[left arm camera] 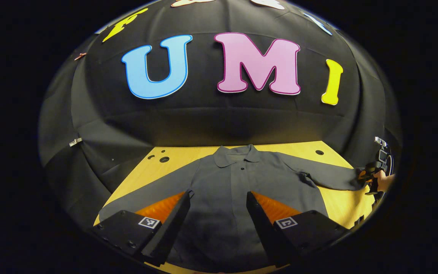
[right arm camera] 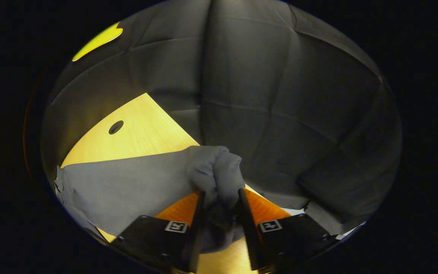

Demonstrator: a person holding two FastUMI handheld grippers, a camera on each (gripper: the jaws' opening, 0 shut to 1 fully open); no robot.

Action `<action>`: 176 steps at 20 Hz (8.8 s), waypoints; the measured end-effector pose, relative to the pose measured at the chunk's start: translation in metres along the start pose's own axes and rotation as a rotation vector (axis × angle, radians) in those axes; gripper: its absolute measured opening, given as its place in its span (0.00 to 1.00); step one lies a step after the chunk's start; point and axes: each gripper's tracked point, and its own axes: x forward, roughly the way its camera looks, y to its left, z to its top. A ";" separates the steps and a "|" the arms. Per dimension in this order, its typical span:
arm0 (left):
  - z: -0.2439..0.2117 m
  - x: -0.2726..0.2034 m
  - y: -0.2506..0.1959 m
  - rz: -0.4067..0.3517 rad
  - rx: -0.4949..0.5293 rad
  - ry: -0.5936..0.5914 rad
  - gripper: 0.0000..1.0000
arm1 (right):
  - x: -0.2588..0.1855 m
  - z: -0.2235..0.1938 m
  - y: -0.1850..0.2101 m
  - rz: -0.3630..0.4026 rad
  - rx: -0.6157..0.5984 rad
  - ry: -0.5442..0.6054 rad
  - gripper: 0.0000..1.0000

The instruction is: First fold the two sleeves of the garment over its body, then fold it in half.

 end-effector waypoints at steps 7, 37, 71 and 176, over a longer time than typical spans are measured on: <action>-0.005 -0.004 0.010 0.029 -0.030 0.003 0.95 | 0.002 -0.004 0.018 0.013 0.027 0.031 0.06; -0.011 -0.060 0.082 0.071 -0.082 -0.047 0.94 | -0.266 0.027 0.313 0.473 -0.485 -0.244 0.05; -0.128 -0.123 0.271 0.533 -0.364 0.089 0.95 | -0.356 -0.313 0.647 0.862 -0.969 0.070 0.14; 0.000 0.208 -0.190 -0.434 -0.041 0.267 0.52 | -0.286 -0.184 0.172 0.611 -0.451 0.157 0.99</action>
